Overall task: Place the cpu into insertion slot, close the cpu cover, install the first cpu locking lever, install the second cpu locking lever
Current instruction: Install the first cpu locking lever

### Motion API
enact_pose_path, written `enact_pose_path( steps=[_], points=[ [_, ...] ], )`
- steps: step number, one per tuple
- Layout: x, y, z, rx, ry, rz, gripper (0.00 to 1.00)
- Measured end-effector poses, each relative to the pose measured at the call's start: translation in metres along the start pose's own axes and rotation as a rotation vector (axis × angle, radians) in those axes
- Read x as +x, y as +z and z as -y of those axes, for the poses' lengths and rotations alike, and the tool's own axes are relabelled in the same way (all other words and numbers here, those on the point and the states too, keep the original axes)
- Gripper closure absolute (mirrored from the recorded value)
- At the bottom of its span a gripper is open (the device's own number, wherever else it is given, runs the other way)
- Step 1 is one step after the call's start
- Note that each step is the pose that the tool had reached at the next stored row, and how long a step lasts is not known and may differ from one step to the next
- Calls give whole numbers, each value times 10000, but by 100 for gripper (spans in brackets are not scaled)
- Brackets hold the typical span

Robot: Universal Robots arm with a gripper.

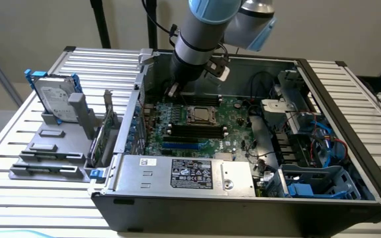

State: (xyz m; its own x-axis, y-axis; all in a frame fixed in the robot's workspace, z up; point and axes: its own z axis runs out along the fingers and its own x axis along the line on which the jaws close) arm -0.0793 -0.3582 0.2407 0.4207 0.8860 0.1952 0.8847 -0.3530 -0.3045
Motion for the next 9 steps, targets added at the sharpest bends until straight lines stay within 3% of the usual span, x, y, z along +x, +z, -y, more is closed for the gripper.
enact_pose_path(
  steps=[9],
  points=[
    [-22,6,41,112,459,-416,89]
  ],
)
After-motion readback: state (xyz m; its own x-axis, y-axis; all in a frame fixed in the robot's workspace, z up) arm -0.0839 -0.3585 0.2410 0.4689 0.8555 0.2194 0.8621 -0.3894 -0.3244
